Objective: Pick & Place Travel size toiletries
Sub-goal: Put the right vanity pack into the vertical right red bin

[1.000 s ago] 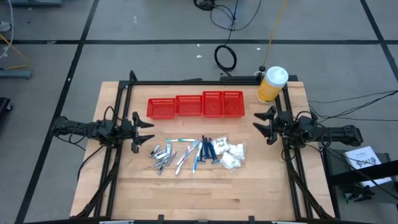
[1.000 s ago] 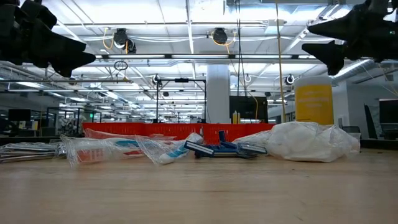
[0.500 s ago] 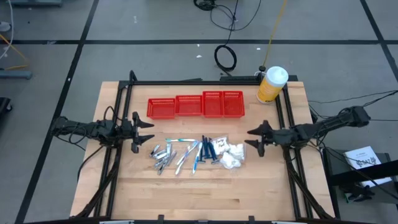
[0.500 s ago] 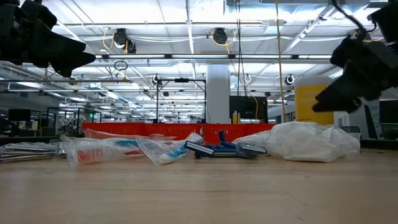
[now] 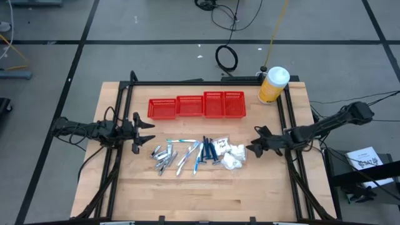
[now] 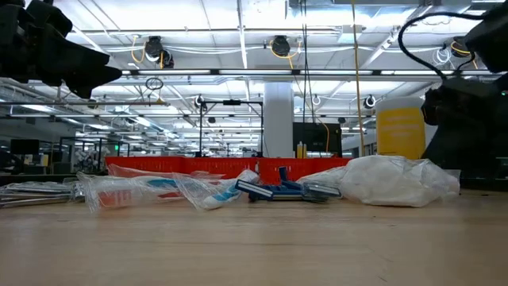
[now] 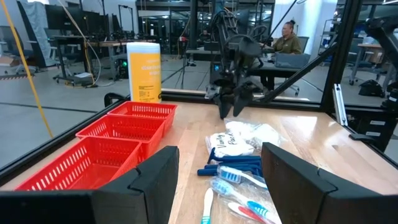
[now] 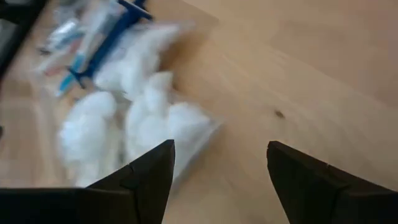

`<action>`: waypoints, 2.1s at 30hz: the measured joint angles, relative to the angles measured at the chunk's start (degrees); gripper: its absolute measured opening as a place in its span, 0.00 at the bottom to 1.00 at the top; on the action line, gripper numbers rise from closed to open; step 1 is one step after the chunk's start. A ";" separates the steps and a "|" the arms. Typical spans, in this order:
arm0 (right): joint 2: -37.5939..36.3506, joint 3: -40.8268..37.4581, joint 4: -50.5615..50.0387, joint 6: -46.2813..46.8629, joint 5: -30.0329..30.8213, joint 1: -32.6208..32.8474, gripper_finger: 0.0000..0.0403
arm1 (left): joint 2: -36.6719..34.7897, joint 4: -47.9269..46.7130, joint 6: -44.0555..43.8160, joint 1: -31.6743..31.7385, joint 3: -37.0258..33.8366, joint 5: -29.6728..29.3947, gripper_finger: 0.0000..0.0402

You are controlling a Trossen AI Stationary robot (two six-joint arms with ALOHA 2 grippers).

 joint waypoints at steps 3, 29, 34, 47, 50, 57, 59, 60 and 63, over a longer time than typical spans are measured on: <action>2.94 0.02 2.43 1.38 -1.07 0.00 0.60 | 0.00 0.04 0.00 -0.02 0.00 0.01 0.56; 15.73 0.17 18.85 -1.08 -4.66 0.00 0.15 | 0.00 0.20 -0.01 -0.02 0.00 0.00 0.56; 14.95 0.15 23.28 -3.76 -4.61 -0.01 0.02 | 0.00 0.20 0.00 0.00 0.00 0.00 0.56; 6.61 0.15 40.64 -20.65 4.98 -3.84 0.00 | -0.01 0.18 -0.01 -0.01 0.00 0.00 0.56; 5.88 0.17 43.10 -27.61 10.53 -6.80 0.00 | 0.00 0.17 -0.02 -0.01 0.00 0.00 0.56; 6.12 0.15 47.45 -40.42 14.17 -16.94 0.00 | 0.00 0.17 -0.01 -0.02 0.00 0.00 0.56; 6.91 0.17 47.57 -41.89 14.11 -20.11 0.00 | -0.01 0.17 -0.02 -0.01 0.00 0.01 0.56; 7.49 0.17 47.52 -42.54 14.00 -21.65 0.00 | 0.00 0.17 0.00 -0.02 0.00 0.00 0.56; 10.17 0.17 47.91 -44.31 13.80 -25.89 0.00 | -0.02 0.17 -0.02 0.00 0.00 0.00 0.56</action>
